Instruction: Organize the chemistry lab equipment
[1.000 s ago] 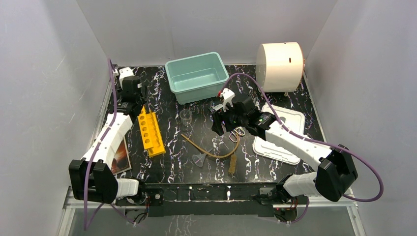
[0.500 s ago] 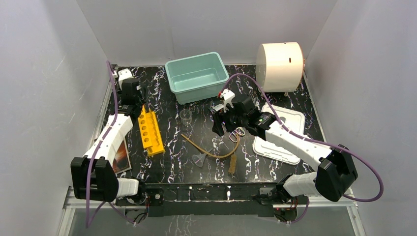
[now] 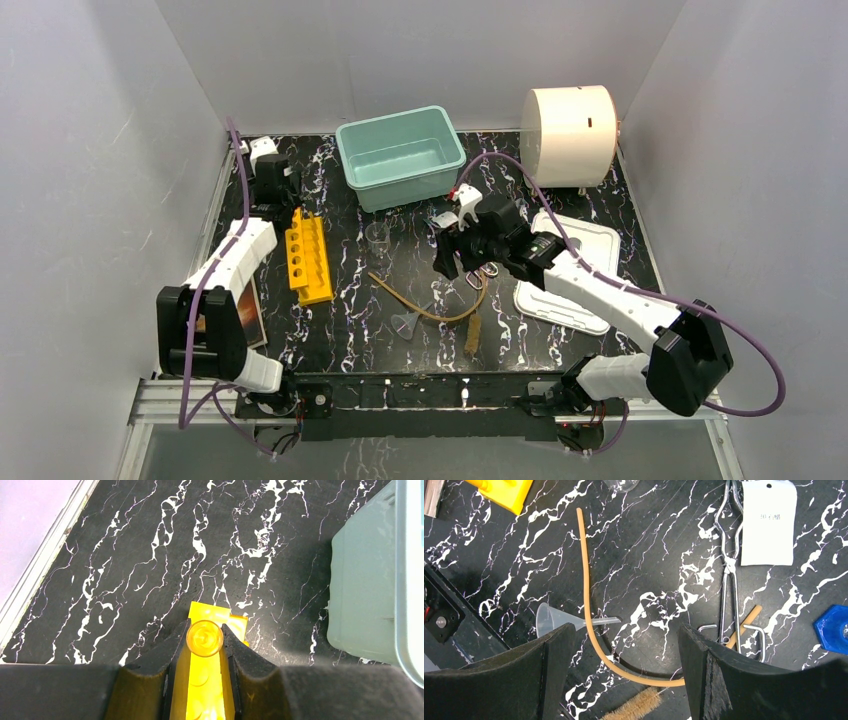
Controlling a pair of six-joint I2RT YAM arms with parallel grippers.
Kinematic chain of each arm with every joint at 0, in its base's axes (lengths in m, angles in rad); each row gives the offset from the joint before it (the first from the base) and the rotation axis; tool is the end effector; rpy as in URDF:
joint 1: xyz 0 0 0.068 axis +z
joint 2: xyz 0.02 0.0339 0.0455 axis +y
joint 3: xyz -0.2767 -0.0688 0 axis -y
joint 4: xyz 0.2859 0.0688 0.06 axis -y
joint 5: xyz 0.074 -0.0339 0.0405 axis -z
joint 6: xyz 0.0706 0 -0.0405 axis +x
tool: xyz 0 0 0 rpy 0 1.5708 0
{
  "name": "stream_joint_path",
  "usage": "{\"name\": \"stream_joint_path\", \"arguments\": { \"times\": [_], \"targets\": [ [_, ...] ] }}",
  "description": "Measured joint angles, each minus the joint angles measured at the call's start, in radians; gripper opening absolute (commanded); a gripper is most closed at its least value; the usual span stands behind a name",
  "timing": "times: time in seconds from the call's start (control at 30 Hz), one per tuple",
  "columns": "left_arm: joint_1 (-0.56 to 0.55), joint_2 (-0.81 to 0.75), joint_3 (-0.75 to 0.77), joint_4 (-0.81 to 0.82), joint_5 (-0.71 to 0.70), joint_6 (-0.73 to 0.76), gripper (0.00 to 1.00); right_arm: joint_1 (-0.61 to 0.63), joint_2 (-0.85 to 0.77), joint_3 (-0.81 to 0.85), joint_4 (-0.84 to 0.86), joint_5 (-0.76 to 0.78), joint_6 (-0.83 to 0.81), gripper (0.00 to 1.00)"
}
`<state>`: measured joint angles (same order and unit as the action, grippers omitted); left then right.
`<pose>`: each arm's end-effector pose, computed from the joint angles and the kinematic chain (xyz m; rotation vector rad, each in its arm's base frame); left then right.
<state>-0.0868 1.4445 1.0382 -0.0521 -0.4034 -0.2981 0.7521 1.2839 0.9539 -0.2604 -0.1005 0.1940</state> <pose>0.3970 -0.0067 0.2686 -0.4585 1.9401 0.1618 0.2518 0.2453 0.2627 -0.6720 2.1279 0.6422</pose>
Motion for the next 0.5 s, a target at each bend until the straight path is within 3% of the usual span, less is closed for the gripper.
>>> {"name": "stream_joint_path", "arguments": {
  "times": [0.5],
  "targets": [
    [0.007,0.005,0.003,-0.009,-0.019,-0.029,0.08,0.0,-0.107,-0.102,0.048,0.004,0.063,0.84]
  ]
}}
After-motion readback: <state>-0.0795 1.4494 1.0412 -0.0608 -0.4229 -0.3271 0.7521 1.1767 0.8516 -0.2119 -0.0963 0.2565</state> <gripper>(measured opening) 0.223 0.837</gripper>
